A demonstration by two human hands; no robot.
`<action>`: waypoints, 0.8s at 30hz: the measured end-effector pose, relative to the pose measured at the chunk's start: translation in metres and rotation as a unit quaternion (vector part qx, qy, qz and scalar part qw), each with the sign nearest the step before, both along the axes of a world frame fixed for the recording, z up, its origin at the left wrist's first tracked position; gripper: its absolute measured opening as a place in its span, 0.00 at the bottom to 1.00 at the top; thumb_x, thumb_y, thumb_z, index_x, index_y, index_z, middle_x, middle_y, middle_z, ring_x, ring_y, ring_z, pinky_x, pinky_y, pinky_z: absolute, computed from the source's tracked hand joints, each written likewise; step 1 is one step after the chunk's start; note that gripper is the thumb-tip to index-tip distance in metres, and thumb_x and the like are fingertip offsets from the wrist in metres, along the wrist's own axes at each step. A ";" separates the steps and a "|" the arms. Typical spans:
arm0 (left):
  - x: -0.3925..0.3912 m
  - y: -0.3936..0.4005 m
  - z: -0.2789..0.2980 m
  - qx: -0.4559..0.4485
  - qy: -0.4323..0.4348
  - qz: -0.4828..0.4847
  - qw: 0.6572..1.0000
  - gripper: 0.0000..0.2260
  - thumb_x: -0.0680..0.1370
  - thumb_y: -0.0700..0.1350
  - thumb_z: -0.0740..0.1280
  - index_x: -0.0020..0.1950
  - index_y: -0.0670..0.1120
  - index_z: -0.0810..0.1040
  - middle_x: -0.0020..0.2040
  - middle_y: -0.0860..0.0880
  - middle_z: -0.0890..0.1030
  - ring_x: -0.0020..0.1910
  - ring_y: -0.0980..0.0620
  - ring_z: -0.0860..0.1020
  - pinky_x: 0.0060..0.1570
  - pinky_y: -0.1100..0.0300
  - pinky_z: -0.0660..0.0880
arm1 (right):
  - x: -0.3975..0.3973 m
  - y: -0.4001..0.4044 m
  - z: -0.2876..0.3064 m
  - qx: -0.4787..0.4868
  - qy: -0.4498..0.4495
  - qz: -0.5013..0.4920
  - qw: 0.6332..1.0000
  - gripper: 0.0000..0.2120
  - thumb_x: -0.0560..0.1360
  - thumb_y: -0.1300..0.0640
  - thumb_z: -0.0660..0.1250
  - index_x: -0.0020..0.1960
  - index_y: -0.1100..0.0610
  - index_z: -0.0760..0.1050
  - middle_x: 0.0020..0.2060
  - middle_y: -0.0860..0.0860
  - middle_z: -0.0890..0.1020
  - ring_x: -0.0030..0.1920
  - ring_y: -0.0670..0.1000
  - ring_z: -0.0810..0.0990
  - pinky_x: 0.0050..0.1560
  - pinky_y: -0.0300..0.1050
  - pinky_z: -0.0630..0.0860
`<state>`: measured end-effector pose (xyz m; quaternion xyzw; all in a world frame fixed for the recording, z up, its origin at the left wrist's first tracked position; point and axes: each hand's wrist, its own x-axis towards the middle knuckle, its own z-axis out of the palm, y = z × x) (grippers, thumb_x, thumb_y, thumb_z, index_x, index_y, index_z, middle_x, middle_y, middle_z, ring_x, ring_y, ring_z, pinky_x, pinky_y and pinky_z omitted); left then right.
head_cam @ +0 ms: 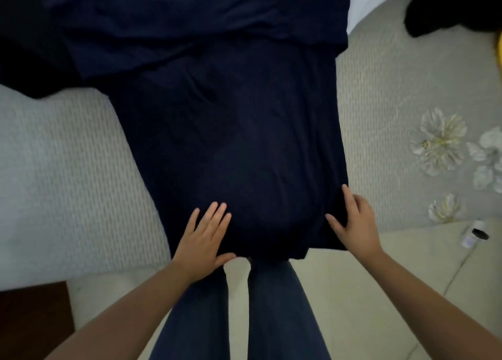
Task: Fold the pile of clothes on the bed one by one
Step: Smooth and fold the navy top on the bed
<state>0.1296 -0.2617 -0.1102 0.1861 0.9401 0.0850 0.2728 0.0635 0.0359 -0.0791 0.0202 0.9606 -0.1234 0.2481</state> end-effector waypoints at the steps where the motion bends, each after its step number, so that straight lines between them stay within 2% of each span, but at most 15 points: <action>1: 0.014 -0.001 0.000 -0.017 -0.012 0.004 1.000 0.42 0.54 0.65 0.76 0.57 0.38 0.78 0.59 0.40 0.78 0.59 0.42 0.76 0.52 0.39 0.73 | 0.010 -0.001 0.001 -0.010 -0.010 -0.025 1.000 0.35 0.70 0.62 0.71 0.71 0.63 0.59 0.52 0.66 0.75 0.51 0.64 0.75 0.51 0.53 0.73; 4: 0.034 -0.002 0.002 -0.037 -0.016 0.012 0.999 0.44 0.50 0.61 0.79 0.59 0.36 0.76 0.60 0.38 0.77 0.71 0.46 0.61 0.66 0.43 0.62 | 0.027 -0.003 0.000 -0.041 -0.055 -0.081 0.994 0.35 0.74 0.65 0.65 0.74 0.57 0.51 0.51 0.63 0.78 0.47 0.62 0.77 0.48 0.50 0.73; 5: 0.035 -0.001 0.003 -0.052 -0.021 0.016 0.998 0.45 0.48 0.58 0.80 0.59 0.36 0.76 0.60 0.38 0.77 0.71 0.45 0.61 0.66 0.43 0.62 | 0.027 0.001 -0.001 -0.057 -0.063 -0.090 0.992 0.34 0.74 0.66 0.63 0.75 0.56 0.50 0.52 0.62 0.79 0.47 0.61 0.78 0.46 0.47 0.72; 6: 0.035 0.001 0.005 -0.078 -0.028 0.024 0.996 0.45 0.46 0.54 0.82 0.58 0.37 0.77 0.59 0.39 0.77 0.67 0.44 0.68 0.61 0.41 0.67 | 0.025 0.007 -0.001 -0.067 -0.064 -0.082 0.992 0.34 0.75 0.67 0.62 0.75 0.54 0.50 0.52 0.62 0.79 0.47 0.61 0.78 0.46 0.45 0.71; 8: 0.034 0.011 0.007 -0.115 -0.022 0.057 0.992 0.43 0.46 0.44 0.83 0.60 0.37 0.76 0.60 0.38 0.77 0.59 0.40 0.76 0.52 0.37 0.72 | 0.012 0.030 0.001 -0.068 -0.041 -0.056 0.995 0.32 0.74 0.70 0.60 0.74 0.54 0.53 0.58 0.61 0.77 0.53 0.61 0.77 0.51 0.46 0.71; 9: 0.035 0.016 0.009 -0.130 -0.025 0.068 0.989 0.43 0.51 0.41 0.81 0.65 0.37 0.71 0.65 0.37 0.72 0.61 0.38 0.74 0.55 0.37 0.70 | 0.004 0.045 0.004 -0.060 -0.028 -0.053 0.996 0.32 0.74 0.70 0.60 0.74 0.55 0.55 0.61 0.60 0.76 0.57 0.62 0.76 0.55 0.47 0.70; 10: 0.038 0.020 0.009 -0.145 -0.032 0.078 0.986 0.44 0.60 0.40 0.77 0.71 0.38 0.58 0.72 0.37 0.59 0.67 0.38 0.66 0.61 0.37 0.64 | -0.003 0.062 0.007 -0.041 -0.024 -0.045 0.998 0.31 0.74 0.70 0.60 0.74 0.56 0.55 0.62 0.61 0.75 0.58 0.62 0.75 0.56 0.49 0.70; 11: 0.044 0.023 0.003 -0.164 -0.032 0.088 0.982 0.44 0.69 0.40 0.69 0.72 0.41 0.40 0.73 0.40 0.41 0.73 0.39 0.55 0.68 0.40 0.55 | -0.009 0.078 0.010 -0.018 -0.031 -0.023 0.999 0.31 0.74 0.70 0.60 0.74 0.56 0.55 0.61 0.62 0.75 0.57 0.63 0.75 0.55 0.50 0.70; 12: 0.048 0.025 -0.001 -0.194 -0.047 0.092 0.976 0.41 0.75 0.40 0.62 0.67 0.43 0.27 0.68 0.43 0.28 0.74 0.41 0.44 0.70 0.42 0.46 | -0.013 0.091 0.011 0.000 -0.050 0.007 0.999 0.30 0.75 0.69 0.59 0.74 0.56 0.55 0.59 0.63 0.76 0.56 0.64 0.75 0.54 0.50 0.70; 13: 0.050 0.026 -0.005 -0.216 -0.067 0.098 0.969 0.39 0.77 0.39 0.57 0.61 0.43 0.21 0.62 0.44 0.22 0.74 0.43 0.38 0.70 0.44 0.41 | -0.015 0.100 0.011 0.007 -0.072 0.038 0.997 0.30 0.75 0.69 0.59 0.74 0.56 0.54 0.58 0.63 0.76 0.54 0.63 0.76 0.52 0.50 0.70; 15: 0.054 0.031 -0.008 -0.242 -0.071 0.107 0.962 0.39 0.77 0.39 0.56 0.59 0.43 0.18 0.59 0.46 0.19 0.73 0.45 0.36 0.71 0.45 0.40 | -0.018 0.106 0.006 0.001 -0.093 0.077 0.993 0.29 0.76 0.68 0.59 0.74 0.56 0.55 0.56 0.63 0.75 0.52 0.63 0.75 0.50 0.49 0.70; 17: 0.052 0.040 -0.003 -0.251 -0.083 0.132 0.955 0.40 0.77 0.41 0.57 0.60 0.43 0.19 0.62 0.45 0.20 0.73 0.45 0.36 0.71 0.45 0.41 | -0.018 0.102 0.004 0.012 -0.071 0.100 0.992 0.29 0.74 0.70 0.60 0.72 0.56 0.60 0.57 0.63 0.74 0.51 0.63 0.75 0.49 0.50 0.70; 20: 0.049 0.063 0.006 -0.260 -0.087 0.181 0.944 0.38 0.78 0.48 0.57 0.66 0.41 0.24 0.73 0.43 0.31 0.73 0.43 0.37 0.71 0.45 0.42 | -0.004 0.100 0.002 0.094 0.074 0.194 0.974 0.26 0.62 0.75 0.67 0.58 0.62 0.76 0.56 0.67 0.75 0.50 0.67 0.78 0.50 0.58 0.73; 22: 0.049 0.085 0.010 -0.229 -0.089 0.189 0.951 0.37 0.79 0.52 0.56 0.69 0.42 0.28 0.73 0.44 0.33 0.73 0.43 0.37 0.71 0.46 0.41 | 0.012 0.100 0.001 0.096 0.146 0.288 0.941 0.19 0.60 0.68 0.69 0.51 0.63 0.80 0.55 0.66 0.78 0.51 0.65 0.80 0.56 0.61 0.69; 24: 0.051 0.112 0.009 -0.176 -0.086 0.177 0.965 0.35 0.80 0.51 0.55 0.71 0.43 0.31 0.70 0.47 0.29 0.73 0.44 0.37 0.71 0.48 0.39 | 0.025 0.103 -0.005 0.096 0.134 0.398 0.903 0.22 0.62 0.55 0.73 0.54 0.62 0.80 0.58 0.62 0.78 0.55 0.62 0.79 0.64 0.59 0.61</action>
